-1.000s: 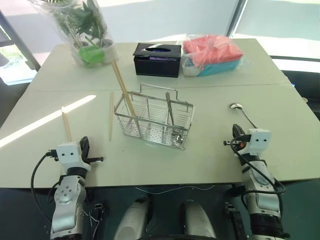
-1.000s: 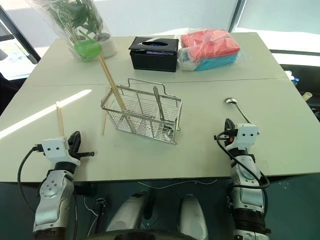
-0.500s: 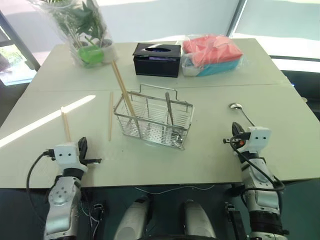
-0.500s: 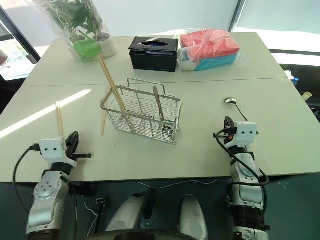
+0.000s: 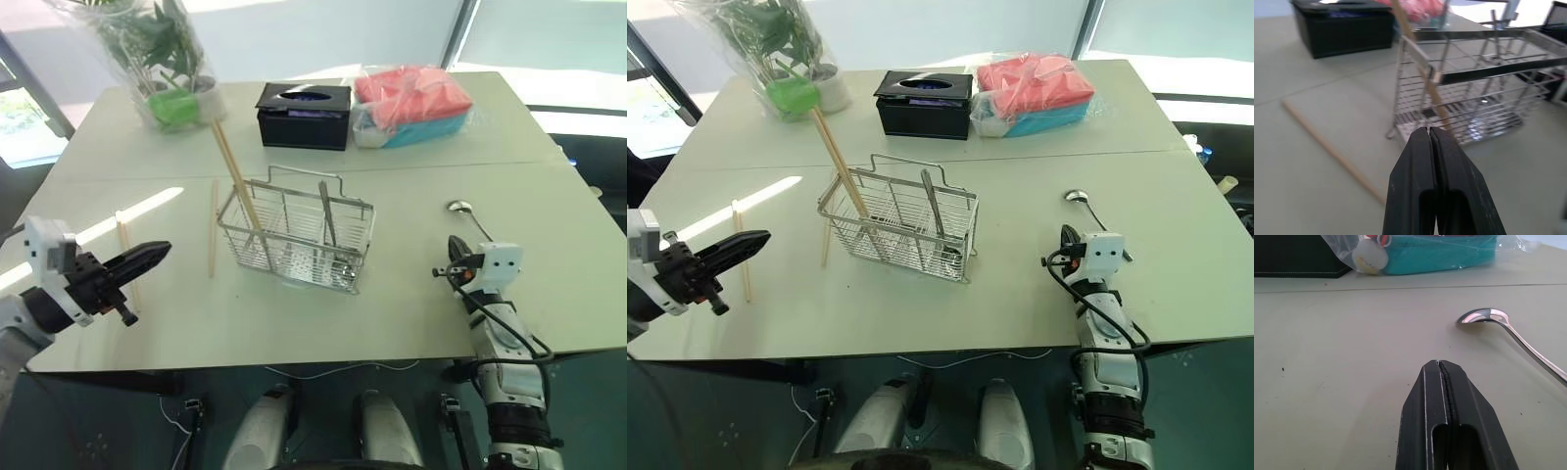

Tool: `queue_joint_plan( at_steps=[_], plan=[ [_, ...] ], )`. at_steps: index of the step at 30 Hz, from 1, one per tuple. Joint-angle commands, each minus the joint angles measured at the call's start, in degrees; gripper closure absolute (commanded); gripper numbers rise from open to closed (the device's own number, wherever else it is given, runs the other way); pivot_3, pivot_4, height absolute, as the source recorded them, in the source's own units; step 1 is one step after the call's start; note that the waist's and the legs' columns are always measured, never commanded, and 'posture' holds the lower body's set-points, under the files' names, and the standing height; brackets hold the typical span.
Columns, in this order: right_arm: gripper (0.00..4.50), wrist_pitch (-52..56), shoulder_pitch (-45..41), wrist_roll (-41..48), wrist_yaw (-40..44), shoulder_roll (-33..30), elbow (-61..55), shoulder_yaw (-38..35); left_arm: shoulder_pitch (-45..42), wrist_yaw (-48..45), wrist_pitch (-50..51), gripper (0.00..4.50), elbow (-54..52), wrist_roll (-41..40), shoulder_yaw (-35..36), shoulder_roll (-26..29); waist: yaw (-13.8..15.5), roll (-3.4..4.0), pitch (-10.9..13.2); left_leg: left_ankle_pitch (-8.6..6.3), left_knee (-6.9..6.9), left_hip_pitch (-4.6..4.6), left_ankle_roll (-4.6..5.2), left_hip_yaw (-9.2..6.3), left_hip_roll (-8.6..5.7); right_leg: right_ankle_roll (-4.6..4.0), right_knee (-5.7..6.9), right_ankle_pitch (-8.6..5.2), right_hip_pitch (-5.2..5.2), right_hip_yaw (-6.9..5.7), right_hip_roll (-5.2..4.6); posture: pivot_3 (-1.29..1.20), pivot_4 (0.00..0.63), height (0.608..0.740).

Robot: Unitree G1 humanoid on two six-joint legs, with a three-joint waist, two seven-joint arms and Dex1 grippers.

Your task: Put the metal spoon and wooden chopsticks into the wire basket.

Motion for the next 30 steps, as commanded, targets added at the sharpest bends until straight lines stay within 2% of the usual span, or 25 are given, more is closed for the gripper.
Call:
queue_joint_plan(
  at_steps=[1, 7, 12, 15, 22, 30],
  plan=[
    [4.50, -0.6, -1.0, 0.4, 0.2, -0.9, -0.8, -0.5, 0.7, -9.1, 5.3, 4.45, -2.7, -6.0, 3.5, 4.8, -0.3, 0.01, 0.0, 0.01, 0.00, 0.00, -0.02, 0.00, 0.06, -0.02, -0.01, -0.01, 0.01, -0.01, 0.06, 0.00, 0.150, 0.740],
    [4.50, 2.8, -0.6, 0.9, 0.3, -2.3, -4.4, -0.7, -2.4, -15.7, 6.7, 4.45, -2.5, -4.1, 0.4, 8.1, -0.5, 0.05, 0.0, 0.02, -0.03, 0.00, -0.03, 0.07, 0.24, -0.13, -0.01, -0.03, 0.02, 0.00, 0.14, 0.00, 0.150, 0.740],
    [4.50, 18.0, -1.5, 3.3, 3.3, -10.3, -14.9, -1.5, -6.9, -15.3, 6.0, 4.45, -1.0, -0.9, -3.4, 6.6, -0.2, 0.13, 0.1, 0.03, -0.01, -0.02, -0.05, 0.13, 0.28, -0.21, -0.02, -0.01, 0.01, 0.01, 0.11, 0.00, 0.150, 0.740],
    [3.71, 25.4, -3.5, 6.2, 6.3, -16.2, -19.2, -2.7, -8.4, -15.5, 5.5, 4.50, -0.2, 0.6, -5.1, 5.5, -0.3, 0.11, 0.1, 0.03, -0.01, -0.06, -0.05, 0.22, 0.29, -0.22, -0.05, 0.00, 0.02, 0.01, 0.05, 0.00, 0.150, 0.740],
    [0.14, 37.0, -8.6, 9.8, 16.3, -28.8, -20.0, -1.1, -10.2, -14.1, 5.7, 4.50, -0.8, 1.1, -7.3, 2.5, -0.3, 0.06, 0.1, 0.02, -0.02, -0.15, -0.02, 0.89, 0.68, -0.25, -0.38, 0.03, 0.01, -0.11, -0.06, 0.00, 0.150, 0.740],
    [0.06, 40.1, -15.1, 9.1, 28.9, -40.0, -7.7, 2.6, -9.4, -11.4, 5.5, 4.50, -3.1, 1.4, -7.7, -0.6, -0.2, -0.01, 0.1, -0.03, 0.01, -0.23, 0.10, 1.00, 0.70, -0.23, -0.80, 0.06, 0.20, -0.25, -0.07, 0.00, 0.150, 0.740]
  ],
)
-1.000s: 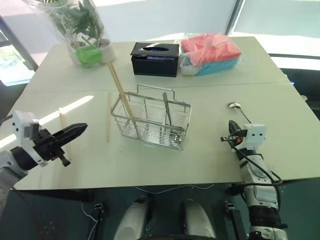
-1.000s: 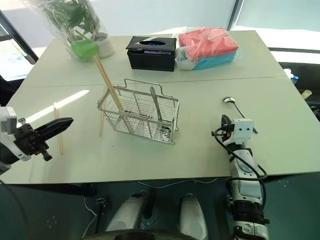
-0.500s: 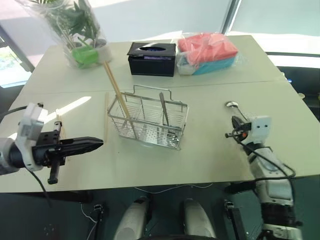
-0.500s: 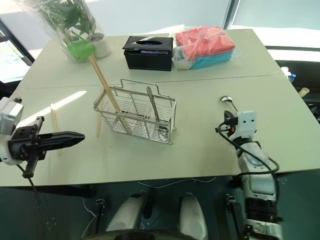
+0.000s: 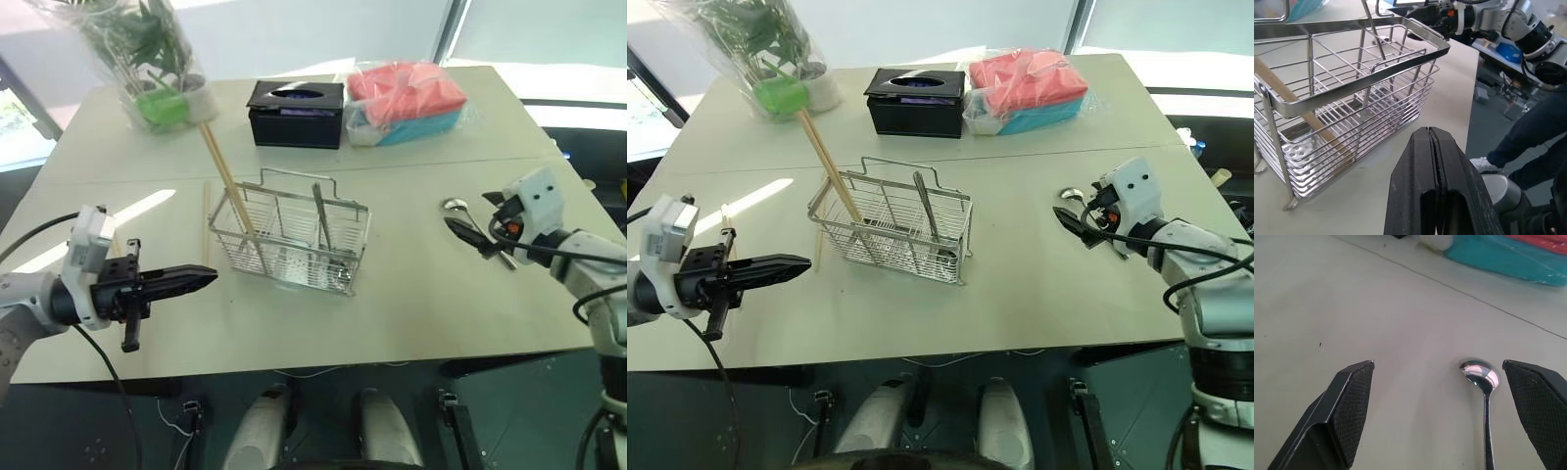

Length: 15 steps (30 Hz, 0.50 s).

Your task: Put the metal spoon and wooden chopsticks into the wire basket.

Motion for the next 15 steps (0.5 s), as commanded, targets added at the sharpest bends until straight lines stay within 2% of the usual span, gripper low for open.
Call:
queue_joint_plan(
  at_steps=[1, 7, 15],
  plan=[
    [0.06, 0.5, -3.3, -0.5, 5.6, -4.0, 6.0, 0.8, 0.4, 1.5, -0.6, 4.50, -2.5, -0.1, 0.6, -1.0, 0.0, -0.05, 0.0, -0.01, 0.01, 0.00, 0.02, 0.02, 0.00, 0.00, -0.03, 0.00, 0.02, 0.00, 0.00, 0.00, 0.150, 0.740],
    [0.06, -3.2, -11.5, -4.2, 13.1, -7.0, 22.4, 5.5, 1.7, 4.3, -0.9, 4.50, -4.4, 0.2, 0.7, -3.1, -0.2, -0.07, 0.0, -0.01, 0.04, 0.03, 0.04, 0.05, 0.02, 0.01, -0.04, 0.04, 0.04, -0.01, 0.03, 0.00, 0.150, 0.740],
    [0.06, -6.7, -21.9, -8.3, 16.7, -2.2, 39.5, 9.8, 2.6, 7.8, -1.2, 4.50, -6.2, 0.0, 1.2, -5.0, -0.2, -0.08, 0.1, 0.00, 0.05, 0.10, 0.04, 0.09, 0.08, 0.02, -0.01, 0.12, 0.07, 0.02, 0.13, 0.00, 0.150, 0.740]
  ],
)
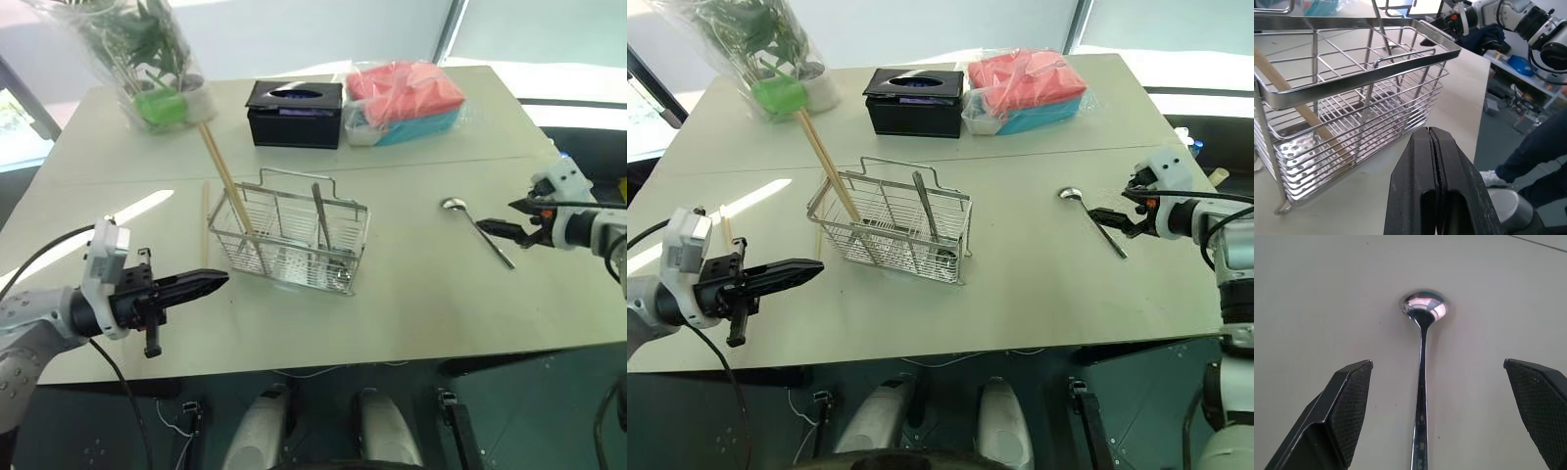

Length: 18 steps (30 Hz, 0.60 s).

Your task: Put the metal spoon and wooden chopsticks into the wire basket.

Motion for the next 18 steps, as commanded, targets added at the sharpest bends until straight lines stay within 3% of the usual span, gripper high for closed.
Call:
queue_joint_plan(
  at_steps=[1, 18],
  plan=[
    [0.06, -1.4, -2.9, -1.4, 2.0, 1.5, 4.2, 1.1, -0.2, 1.5, -0.9, 4.50, -2.0, -0.5, 1.4, -0.4, 0.1, 0.00, 0.0, 0.02, 0.00, 0.00, 0.03, 0.00, 0.00, 0.01, 0.00, 0.01, 0.01, -0.01, 0.01, 0.00, 0.150, 0.740],
    [0.06, -13.5, -7.1, -9.2, 3.9, 5.1, 22.9, 4.0, 1.1, 7.6, -0.4, 4.50, -6.1, -4.8, 5.5, -1.6, 0.2, -0.01, 0.0, 0.00, 0.29, 0.20, -0.02, -0.01, -0.02, 0.04, 0.02, 0.17, 0.36, 0.00, 0.08, 0.00, 0.150, 0.740]
  ],
)
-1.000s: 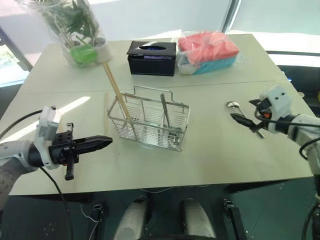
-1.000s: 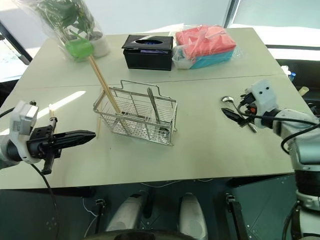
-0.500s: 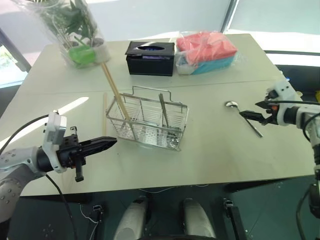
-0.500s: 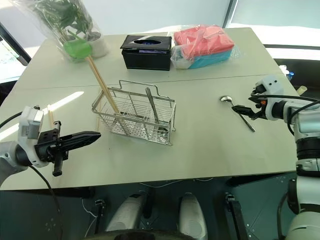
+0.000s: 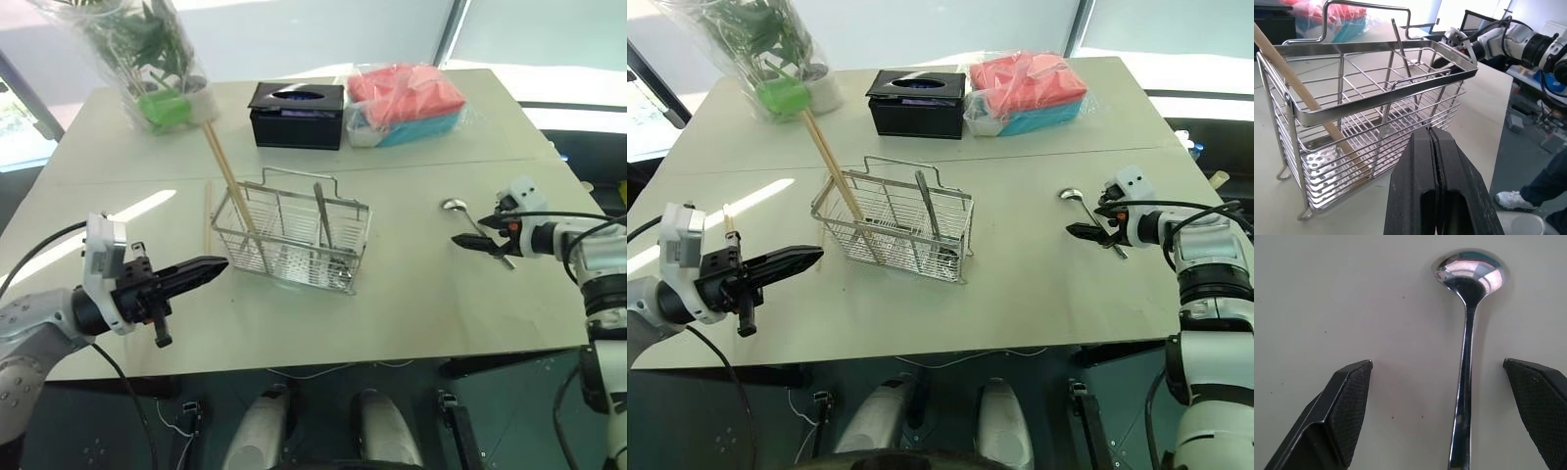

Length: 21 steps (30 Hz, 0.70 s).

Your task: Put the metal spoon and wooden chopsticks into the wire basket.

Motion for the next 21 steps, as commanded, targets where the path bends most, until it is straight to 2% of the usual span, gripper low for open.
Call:
queue_joint_plan(
  at_steps=[1, 10, 13, 20, 21],
  plan=[
    [0.06, -1.6, -1.2, -2.0, 0.1, -0.5, 4.1, 0.0, 0.4, -0.7, -0.3, 4.50, -2.3, -2.7, 3.2, 1.2, 0.1, 0.00, 0.0, 0.00, 0.04, 0.00, 0.00, -0.01, 0.00, -0.01, 0.00, 0.01, 0.02, 0.00, 0.00, 0.00, 0.150, 0.740],
    [0.06, 3.6, -4.7, -0.7, 2.8, 0.6, 11.2, -2.4, 1.2, -3.2, -0.6, 4.50, -1.7, -1.5, 4.0, 4.3, 0.1, -0.01, 0.0, -0.05, 0.45, -0.02, 0.05, -0.04, 0.00, -0.03, 0.01, 0.03, 0.27, -0.05, 0.00, 0.00, 0.150, 0.740],
    [0.89, 3.6, -5.0, -1.0, 2.2, 0.8, 11.7, -2.9, 0.8, -3.1, -0.6, 4.50, -1.4, -1.5, 3.9, 4.4, 0.0, -0.01, 0.0, -0.07, 0.45, -0.02, 0.07, -0.05, 0.00, -0.03, 0.01, 0.03, 0.25, -0.05, 0.00, 0.00, 0.150, 0.740],
    [4.46, 2.9, -4.9, -1.5, 3.2, 1.0, 11.3, -2.8, -1.0, -1.5, -0.3, 4.50, -0.9, -2.5, 4.4, 4.3, -0.3, -0.01, 0.0, -0.08, 0.44, -0.02, 0.08, -0.04, 0.03, -0.03, 0.02, 0.03, 0.20, -0.04, 0.02, 0.00, 0.150, 0.740],
    [4.46, 2.5, -4.8, -1.8, 3.0, 1.0, 11.0, -2.8, -1.3, -1.3, -0.3, 4.50, -0.8, -2.5, 4.4, 4.2, -0.3, -0.01, 0.0, -0.08, 0.44, -0.02, 0.08, -0.04, 0.03, -0.03, 0.02, 0.03, 0.20, -0.04, 0.03, 0.00, 0.150, 0.740]
  ],
)
